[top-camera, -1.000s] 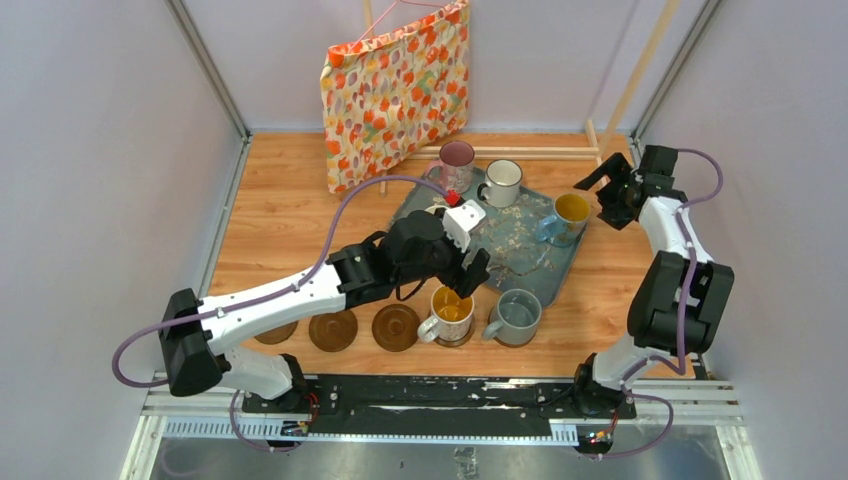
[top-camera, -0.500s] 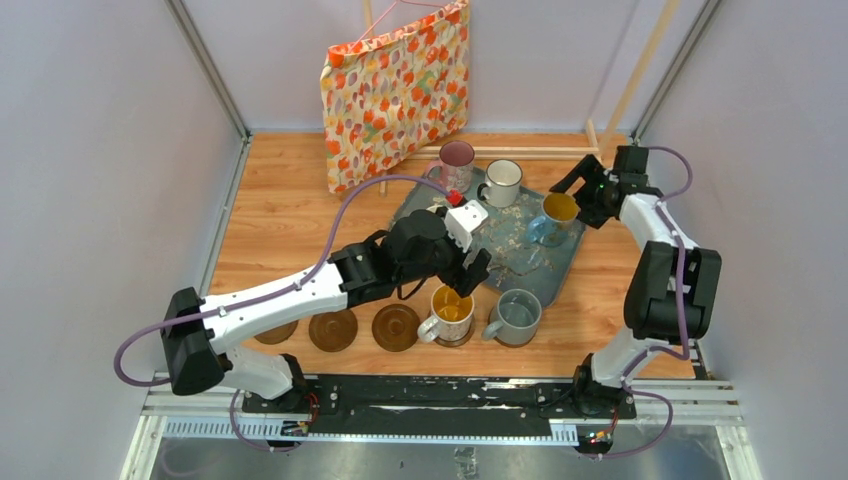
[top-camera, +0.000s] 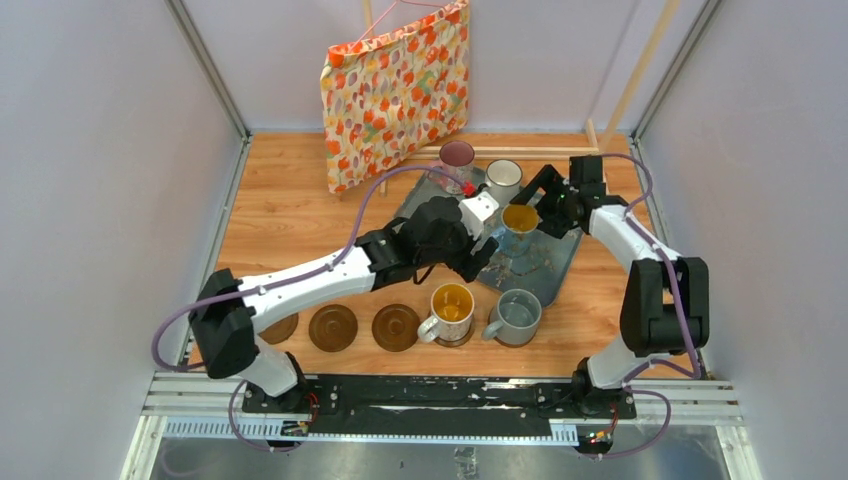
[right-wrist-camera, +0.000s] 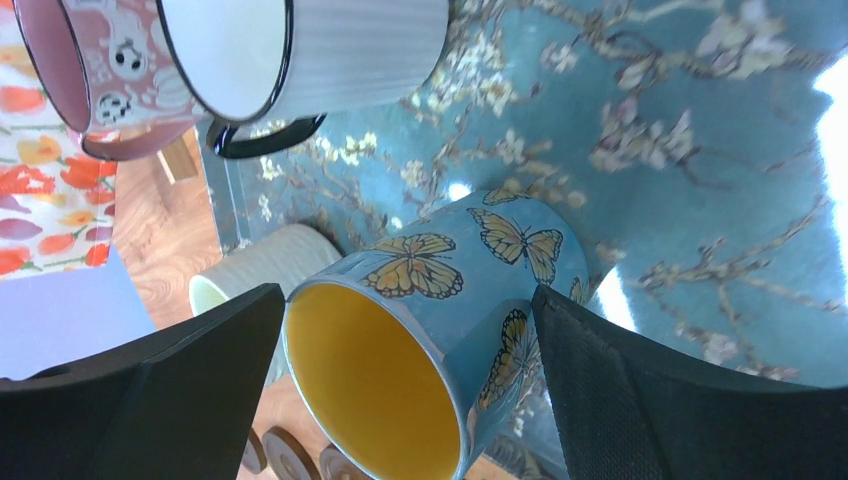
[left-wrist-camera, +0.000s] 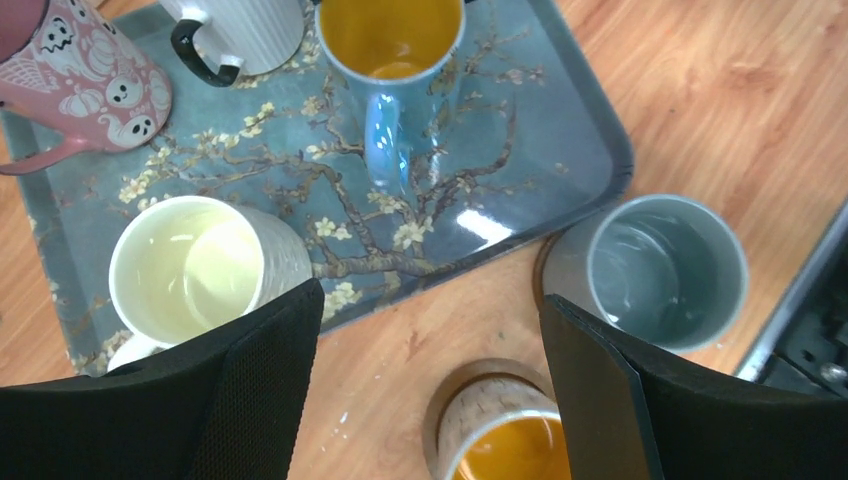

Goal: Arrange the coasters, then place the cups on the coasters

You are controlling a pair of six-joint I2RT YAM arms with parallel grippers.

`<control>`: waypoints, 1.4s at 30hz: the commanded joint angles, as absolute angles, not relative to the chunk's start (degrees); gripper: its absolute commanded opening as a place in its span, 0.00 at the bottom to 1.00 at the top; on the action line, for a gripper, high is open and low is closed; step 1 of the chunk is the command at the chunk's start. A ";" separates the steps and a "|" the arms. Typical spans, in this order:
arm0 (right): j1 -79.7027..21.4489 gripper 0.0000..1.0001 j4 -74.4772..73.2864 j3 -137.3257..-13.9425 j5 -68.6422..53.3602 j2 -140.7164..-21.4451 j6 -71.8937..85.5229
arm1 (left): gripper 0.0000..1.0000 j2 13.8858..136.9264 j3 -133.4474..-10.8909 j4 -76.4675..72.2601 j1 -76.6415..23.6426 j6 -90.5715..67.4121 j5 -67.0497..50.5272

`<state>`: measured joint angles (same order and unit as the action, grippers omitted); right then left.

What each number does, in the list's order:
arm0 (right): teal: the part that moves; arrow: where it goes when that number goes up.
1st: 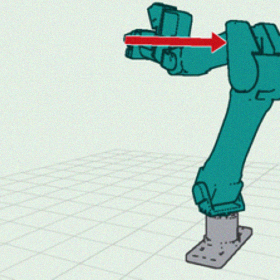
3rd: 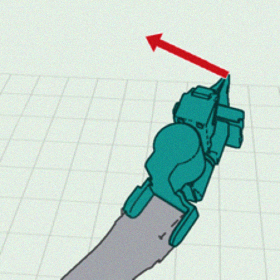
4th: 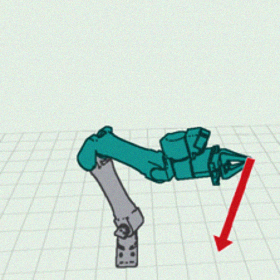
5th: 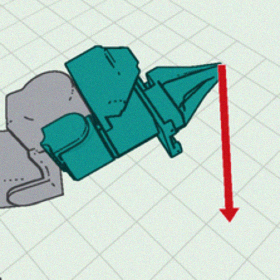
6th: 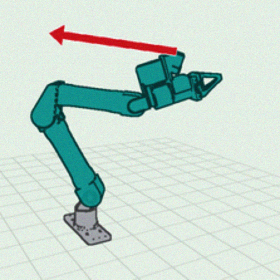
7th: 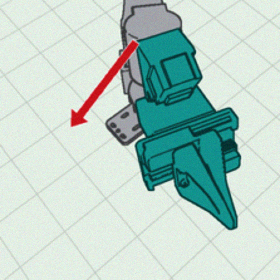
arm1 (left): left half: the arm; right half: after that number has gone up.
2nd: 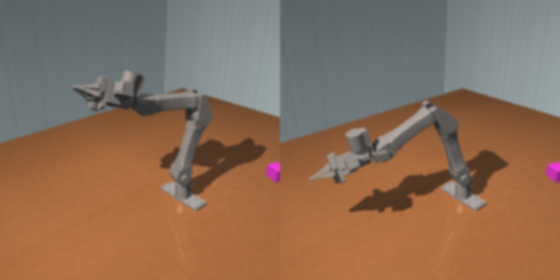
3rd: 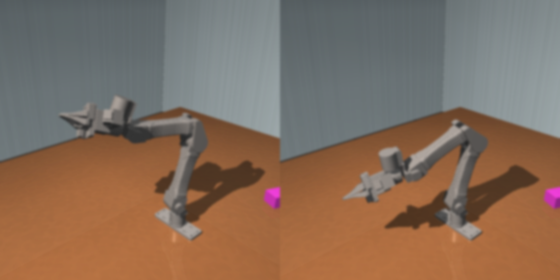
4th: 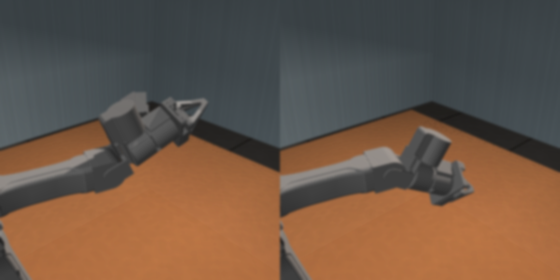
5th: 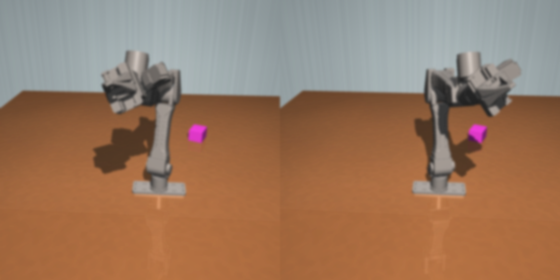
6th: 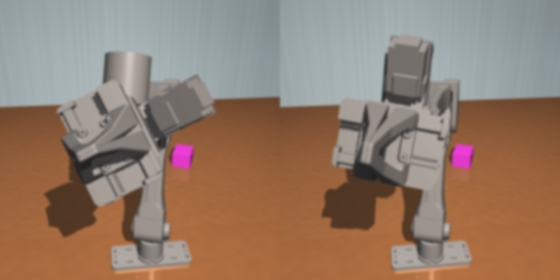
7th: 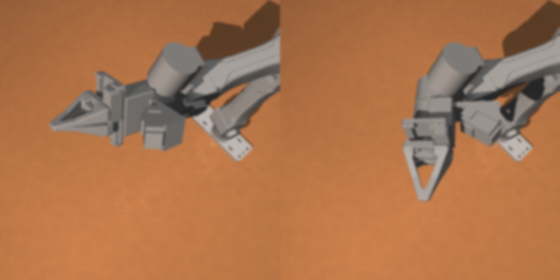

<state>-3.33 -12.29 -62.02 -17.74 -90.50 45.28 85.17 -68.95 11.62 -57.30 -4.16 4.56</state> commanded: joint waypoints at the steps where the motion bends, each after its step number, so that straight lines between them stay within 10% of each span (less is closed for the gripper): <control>1: -6.76 0.99 -12.08 -59.44 -15.03 -86.58 49.52 | 0.85 91.16 -73.08 9.55 -55.72 -1.75 5.39; 16: -7.89 0.99 -23.61 -61.76 -5.43 -75.08 43.57 | 0.82 108.56 -86.59 12.25 -53.56 1.12 3.49; 42: -0.62 1.00 -35.56 -62.58 -0.08 -55.06 33.62 | 0.46 119.09 -92.30 15.23 -52.47 2.46 3.08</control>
